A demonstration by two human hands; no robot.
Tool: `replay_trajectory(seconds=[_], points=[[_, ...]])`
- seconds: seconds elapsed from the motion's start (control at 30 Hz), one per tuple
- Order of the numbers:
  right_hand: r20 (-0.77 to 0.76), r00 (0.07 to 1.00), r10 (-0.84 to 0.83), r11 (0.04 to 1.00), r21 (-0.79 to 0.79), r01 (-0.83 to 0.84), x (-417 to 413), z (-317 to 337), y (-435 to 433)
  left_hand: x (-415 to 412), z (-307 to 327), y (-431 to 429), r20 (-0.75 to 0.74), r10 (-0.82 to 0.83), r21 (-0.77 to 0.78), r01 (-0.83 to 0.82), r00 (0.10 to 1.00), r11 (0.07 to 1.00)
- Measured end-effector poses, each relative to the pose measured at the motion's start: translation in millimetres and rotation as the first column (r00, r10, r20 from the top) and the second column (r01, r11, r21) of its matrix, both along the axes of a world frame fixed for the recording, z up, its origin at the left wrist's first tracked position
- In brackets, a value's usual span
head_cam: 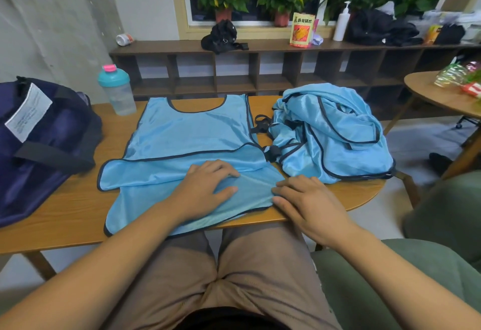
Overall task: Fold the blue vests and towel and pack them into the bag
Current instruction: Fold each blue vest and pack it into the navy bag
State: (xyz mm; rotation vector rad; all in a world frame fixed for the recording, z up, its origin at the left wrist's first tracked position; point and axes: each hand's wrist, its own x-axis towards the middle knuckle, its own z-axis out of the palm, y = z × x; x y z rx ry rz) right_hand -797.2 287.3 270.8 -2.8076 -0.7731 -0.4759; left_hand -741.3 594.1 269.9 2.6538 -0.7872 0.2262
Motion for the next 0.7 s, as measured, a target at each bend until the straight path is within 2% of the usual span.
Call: replay_trajectory(seconds=[0.13, 0.37, 0.53, 0.6, 0.7], points=[[0.025, 1.0, 0.012, 1.0, -0.029, -0.011, -3.8, 4.5, 0.7, 0.2, -0.2, -0.3, -0.005, 0.006, -0.002, -0.006, 1.0, 1.0], [0.11, 0.973, 0.201, 0.978, 0.041, -0.207, -18.8, 0.0, 16.2, 0.7, -0.7, -0.5, 0.006, 0.005, 0.02, -0.005, 1.0, 1.0], [0.121, 0.96, 0.251, 0.966, 0.034, -0.257, -30.7, -3.0, 14.3, -8.1, -2.2, -1.7, 0.024, 0.031, 0.073, -0.033, 0.999, 0.997], [0.09, 0.967, 0.238, 0.965, 0.09, -0.246, -29.4, -0.8, 15.0, -10.0, -1.0, -1.3, 0.017, 0.003, 0.031, -0.003, 1.0, 1.0], [0.102, 0.983, 0.152, 0.959, 0.225, -0.172, -13.3, 11.1, 22.1, -5.2, 7.1, 9.0, 0.025, -0.014, -0.124, 0.017, 1.0, 0.992]])
